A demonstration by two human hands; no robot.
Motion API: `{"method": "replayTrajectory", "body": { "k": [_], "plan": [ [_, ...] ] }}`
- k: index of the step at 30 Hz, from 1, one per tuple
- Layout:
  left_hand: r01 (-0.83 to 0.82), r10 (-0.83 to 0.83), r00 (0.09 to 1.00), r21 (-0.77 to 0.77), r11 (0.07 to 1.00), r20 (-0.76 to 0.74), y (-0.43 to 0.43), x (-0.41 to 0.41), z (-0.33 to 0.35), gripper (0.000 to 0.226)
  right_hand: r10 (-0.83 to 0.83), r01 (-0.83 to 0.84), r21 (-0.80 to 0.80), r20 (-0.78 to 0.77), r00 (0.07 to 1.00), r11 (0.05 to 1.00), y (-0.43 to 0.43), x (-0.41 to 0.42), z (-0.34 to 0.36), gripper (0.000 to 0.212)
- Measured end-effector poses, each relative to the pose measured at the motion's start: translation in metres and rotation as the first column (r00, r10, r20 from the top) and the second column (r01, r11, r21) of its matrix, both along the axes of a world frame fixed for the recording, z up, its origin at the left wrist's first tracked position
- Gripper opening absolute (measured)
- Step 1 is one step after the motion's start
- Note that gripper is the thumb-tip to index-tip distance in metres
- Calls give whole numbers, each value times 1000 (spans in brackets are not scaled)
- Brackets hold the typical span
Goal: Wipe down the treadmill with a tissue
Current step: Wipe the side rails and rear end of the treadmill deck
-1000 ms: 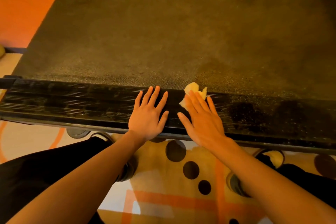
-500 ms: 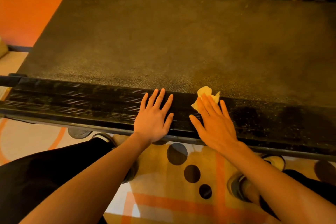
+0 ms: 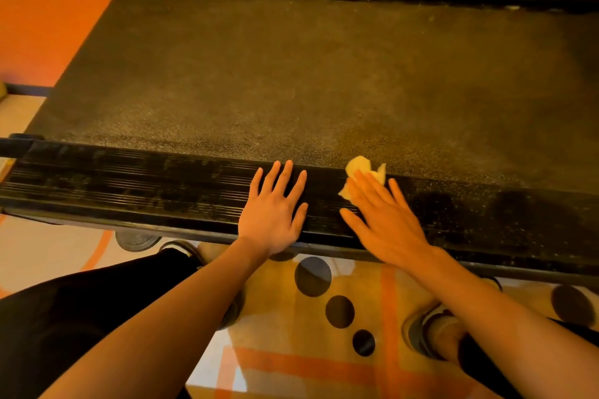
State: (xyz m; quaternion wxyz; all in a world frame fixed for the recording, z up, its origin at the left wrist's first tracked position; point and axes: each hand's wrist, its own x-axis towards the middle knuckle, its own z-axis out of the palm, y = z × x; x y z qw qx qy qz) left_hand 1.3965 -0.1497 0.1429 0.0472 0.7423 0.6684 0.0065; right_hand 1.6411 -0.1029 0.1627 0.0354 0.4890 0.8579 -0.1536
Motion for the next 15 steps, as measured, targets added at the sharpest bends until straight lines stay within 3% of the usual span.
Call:
{"method": "replayTrajectory", "body": {
  "k": [3, 5, 7, 9, 12, 15],
  "plan": [
    [5, -5, 1000, 7, 1000, 5, -1, 0, 0, 65, -150, 149, 5, 45, 988, 989, -2, 31, 1, 91],
    [2, -2, 1000, 8, 1000, 9, 0, 0, 0, 65, -256, 256, -10, 25, 966, 967, -5, 5, -1, 93],
    [-4, 4, 1000, 7, 1000, 10, -1, 0, 1, 65, -240, 240, -13, -10, 971, 971, -8, -38, -4, 93],
    [-10, 10, 1000, 13, 1000, 11, -1, 1, 0, 65, -122, 122, -4, -18, 992, 993, -12, -66, -6, 99],
    [3, -3, 1000, 8, 1000, 7, -1, 0, 0, 65, -19, 19, 27, 7, 1000, 999, -17, -41, -6, 89],
    [8, -8, 1000, 7, 1000, -1, 0, -1, 0, 66, -143, 141, 58, 32, 989, 988, -23, 14, -5, 85]
  ]
}}
